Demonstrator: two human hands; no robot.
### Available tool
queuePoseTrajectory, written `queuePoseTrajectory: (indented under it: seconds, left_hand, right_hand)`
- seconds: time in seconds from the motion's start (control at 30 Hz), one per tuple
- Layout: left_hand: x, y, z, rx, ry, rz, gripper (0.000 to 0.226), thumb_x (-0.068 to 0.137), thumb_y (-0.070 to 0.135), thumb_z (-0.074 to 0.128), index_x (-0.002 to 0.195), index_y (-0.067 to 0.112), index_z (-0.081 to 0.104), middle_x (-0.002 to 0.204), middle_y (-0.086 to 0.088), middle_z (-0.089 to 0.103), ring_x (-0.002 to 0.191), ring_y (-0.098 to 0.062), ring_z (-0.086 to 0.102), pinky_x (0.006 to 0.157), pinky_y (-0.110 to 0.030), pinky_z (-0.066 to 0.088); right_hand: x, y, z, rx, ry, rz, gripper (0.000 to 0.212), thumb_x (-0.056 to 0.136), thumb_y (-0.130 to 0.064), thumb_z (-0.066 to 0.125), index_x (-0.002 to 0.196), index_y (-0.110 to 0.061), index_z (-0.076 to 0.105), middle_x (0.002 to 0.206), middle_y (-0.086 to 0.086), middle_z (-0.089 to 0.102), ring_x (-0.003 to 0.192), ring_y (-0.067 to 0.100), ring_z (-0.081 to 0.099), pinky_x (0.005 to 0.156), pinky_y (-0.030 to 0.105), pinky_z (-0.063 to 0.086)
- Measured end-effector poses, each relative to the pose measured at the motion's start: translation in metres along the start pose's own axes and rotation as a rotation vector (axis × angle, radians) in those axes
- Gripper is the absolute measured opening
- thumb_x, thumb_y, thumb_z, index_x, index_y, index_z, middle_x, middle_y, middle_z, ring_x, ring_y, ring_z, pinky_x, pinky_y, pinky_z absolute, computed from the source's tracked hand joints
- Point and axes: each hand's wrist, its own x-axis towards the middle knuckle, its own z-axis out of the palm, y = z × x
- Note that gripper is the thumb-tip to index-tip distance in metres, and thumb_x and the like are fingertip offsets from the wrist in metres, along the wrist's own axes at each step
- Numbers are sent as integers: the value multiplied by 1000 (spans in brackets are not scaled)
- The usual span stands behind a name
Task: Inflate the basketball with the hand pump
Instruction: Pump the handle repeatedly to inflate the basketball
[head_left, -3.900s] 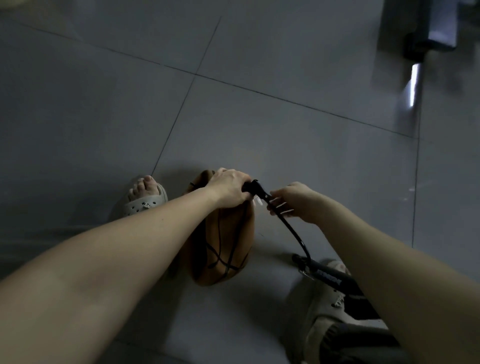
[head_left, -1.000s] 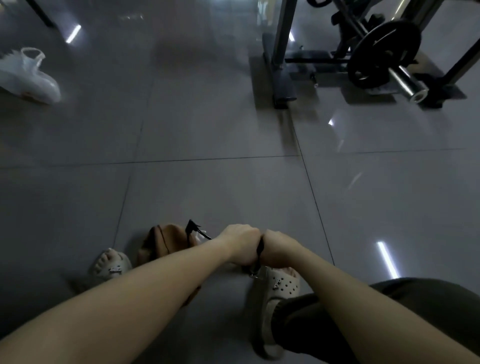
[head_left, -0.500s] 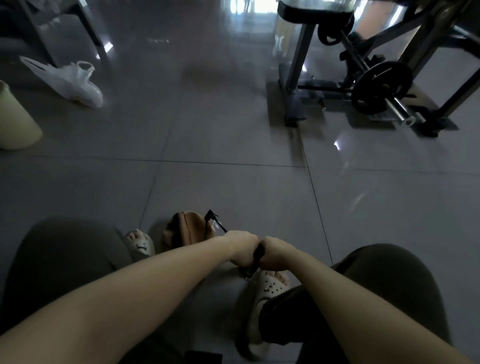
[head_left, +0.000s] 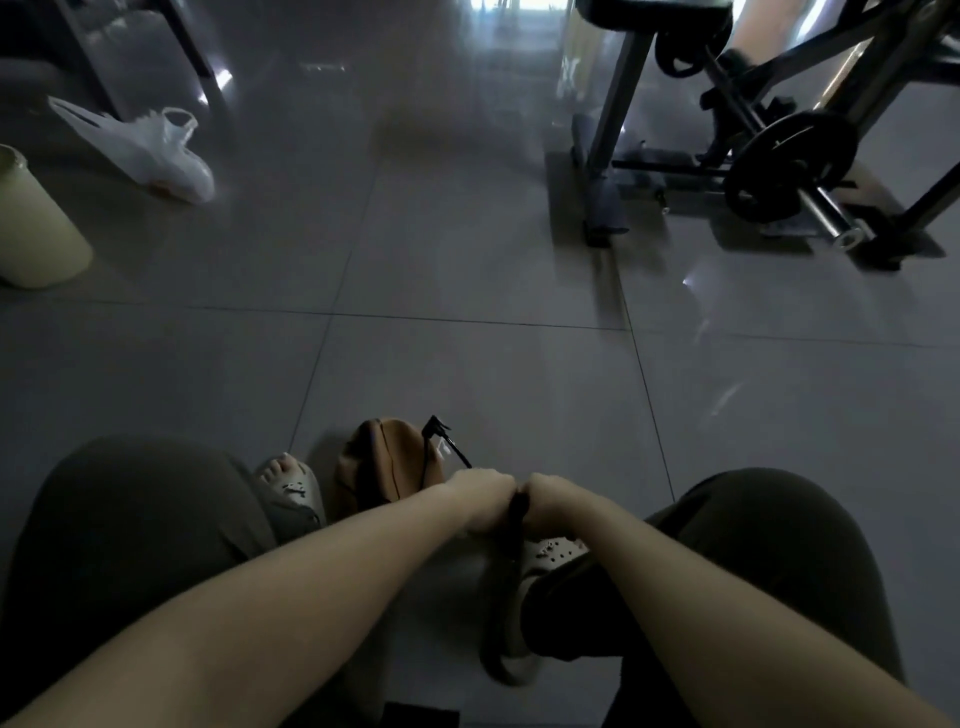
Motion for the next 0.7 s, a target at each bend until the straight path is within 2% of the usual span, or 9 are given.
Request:
queuePoseTrajectory:
  seconds: [0.07, 0.1, 0.17, 0.27, 0.4, 0.47, 0.53, 0.6, 0.7]
  left_hand:
    - [-4, 3, -34, -12, 0, 23, 15, 97, 22, 61, 101, 9, 67, 96, -7, 69, 92, -29, 67, 65, -30, 44]
    - [-9, 6, -57, -39, 7, 34, 12, 96, 23, 64, 94, 12, 68, 86, -3, 67, 83, -26, 66, 60, -27, 43]
    - [-20, 15, -104, -87, 38, 44, 11, 91, 24, 69, 84, 15, 68, 73, 1, 62, 69, -20, 60, 55, -26, 42]
    - [-28, 22, -136, -86, 50, 58, 10, 88, 20, 71, 86, 10, 70, 71, -1, 60, 64, -18, 56, 57, -29, 45]
    - [-8, 16, -78, -40, -15, 32, 14, 92, 23, 66, 83, 12, 63, 74, 0, 60, 63, -18, 58, 55, -28, 46]
    - [8, 11, -44, 17, 29, 37, 15, 90, 22, 64, 82, 15, 54, 81, 0, 59, 72, -23, 61, 59, -31, 43]
    - [20, 7, -25, 27, 62, 50, 12, 90, 23, 62, 87, 17, 51, 95, -7, 64, 89, -30, 65, 67, -34, 42]
    - [33, 2, -12, 5, 57, 56, 11, 90, 24, 63, 93, 16, 56, 105, -11, 67, 96, -32, 66, 71, -35, 45]
    - [46, -4, -3, -4, 74, 52, 17, 89, 26, 65, 98, 13, 62, 106, -12, 68, 96, -32, 66, 73, -36, 47]
  right_hand:
    - [-13, -1, -39, -30, 8, -13, 13, 84, -19, 73, 84, -9, 65, 77, 9, 64, 71, 25, 64, 60, 33, 49]
    - [-21, -1, -61, -15, 5, -7, 12, 82, -15, 73, 78, -9, 64, 68, 7, 60, 59, 22, 58, 55, 31, 48]
    - [-45, 1, -105, 33, -10, 17, 5, 81, -11, 70, 82, -7, 68, 65, 5, 58, 51, 17, 50, 54, 29, 47]
    - [-61, 2, -128, 49, -17, 24, 5, 84, -14, 69, 87, -10, 68, 68, 3, 57, 54, 15, 49, 57, 29, 47]
    - [-26, 0, -68, -75, -48, 68, 10, 90, -21, 67, 87, -11, 64, 71, 4, 56, 58, 16, 52, 61, 29, 49]
    - [-2, 8, -37, -103, -25, 45, 14, 91, -24, 64, 96, -11, 65, 73, 2, 54, 66, 18, 54, 70, 33, 53]
    - [17, 19, -20, -44, -3, 27, 15, 89, -26, 62, 94, -12, 63, 76, 1, 56, 75, 21, 60, 79, 37, 58]
    - [31, 25, -11, -12, -31, 31, 13, 88, -27, 61, 89, -14, 58, 83, 3, 59, 81, 24, 62, 80, 39, 59]
    - [44, 28, -9, -8, -48, 29, 11, 88, -25, 59, 91, -15, 55, 83, 2, 57, 81, 24, 62, 77, 38, 58]
